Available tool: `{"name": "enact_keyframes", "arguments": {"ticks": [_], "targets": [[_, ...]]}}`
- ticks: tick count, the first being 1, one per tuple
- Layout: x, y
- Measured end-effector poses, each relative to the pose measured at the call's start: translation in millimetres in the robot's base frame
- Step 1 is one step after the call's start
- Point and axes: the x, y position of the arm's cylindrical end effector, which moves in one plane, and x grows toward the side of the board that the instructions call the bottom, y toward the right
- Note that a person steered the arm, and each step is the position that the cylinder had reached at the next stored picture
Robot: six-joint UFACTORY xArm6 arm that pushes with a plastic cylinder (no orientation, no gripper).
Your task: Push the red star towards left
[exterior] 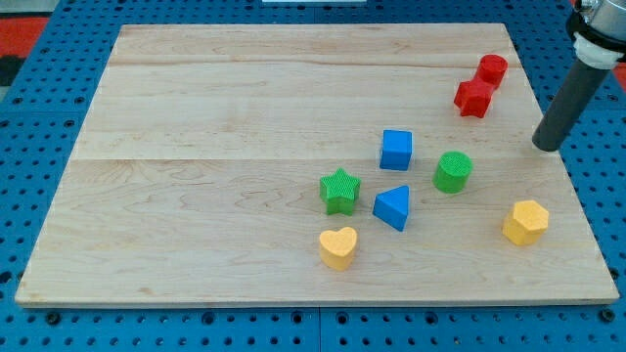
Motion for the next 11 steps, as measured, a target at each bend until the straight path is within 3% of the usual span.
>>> {"name": "enact_keyframes", "arguments": {"ticks": [2, 4, 6, 9, 11], "targets": [[-19.7, -8.0], [-66.9, -40.0], [-67.8, -127.3], [-74.6, -125.7], [-98.0, -77.7]]}}
